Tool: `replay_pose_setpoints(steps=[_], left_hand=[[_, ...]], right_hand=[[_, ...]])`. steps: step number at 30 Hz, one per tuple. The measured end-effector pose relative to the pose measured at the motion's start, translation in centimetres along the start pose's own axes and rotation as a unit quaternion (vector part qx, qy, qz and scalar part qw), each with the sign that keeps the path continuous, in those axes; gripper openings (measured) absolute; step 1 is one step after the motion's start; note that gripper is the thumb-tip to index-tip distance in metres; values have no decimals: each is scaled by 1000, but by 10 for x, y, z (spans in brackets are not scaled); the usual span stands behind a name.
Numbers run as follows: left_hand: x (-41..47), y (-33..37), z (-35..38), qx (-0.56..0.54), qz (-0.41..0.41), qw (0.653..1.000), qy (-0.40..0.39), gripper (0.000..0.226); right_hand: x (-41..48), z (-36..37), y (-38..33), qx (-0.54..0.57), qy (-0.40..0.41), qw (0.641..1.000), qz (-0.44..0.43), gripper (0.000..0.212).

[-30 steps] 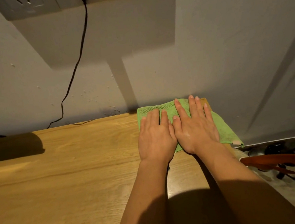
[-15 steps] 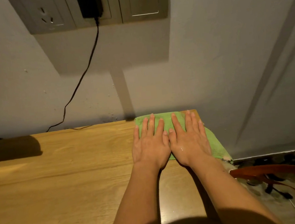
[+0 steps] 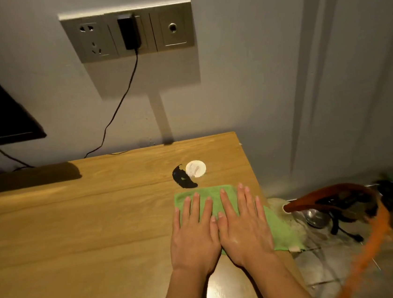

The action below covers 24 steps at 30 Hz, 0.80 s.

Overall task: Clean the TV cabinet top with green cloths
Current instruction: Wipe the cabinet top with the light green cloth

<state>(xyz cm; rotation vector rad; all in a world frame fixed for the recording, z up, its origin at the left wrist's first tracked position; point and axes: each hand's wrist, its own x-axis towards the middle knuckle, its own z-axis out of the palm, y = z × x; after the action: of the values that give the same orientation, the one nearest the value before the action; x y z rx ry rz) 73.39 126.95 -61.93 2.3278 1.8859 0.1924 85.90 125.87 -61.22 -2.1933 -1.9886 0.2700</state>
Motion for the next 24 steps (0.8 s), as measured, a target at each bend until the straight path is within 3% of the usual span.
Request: replay_pose_setpoints(steps=[12,20,24], left_hand=[[-202,55,-33,38,14,998,-46,52],[-228,75,-44,55,24,991,-119,60],[-218,71,-37,35,22,994,-100,67]], right_hand=[[-201,-15,14,16,-22,1000,4,65],[-228,-27,31,3,-52,999,10,63],[-225,-39,24,13,-49,998,23,77]])
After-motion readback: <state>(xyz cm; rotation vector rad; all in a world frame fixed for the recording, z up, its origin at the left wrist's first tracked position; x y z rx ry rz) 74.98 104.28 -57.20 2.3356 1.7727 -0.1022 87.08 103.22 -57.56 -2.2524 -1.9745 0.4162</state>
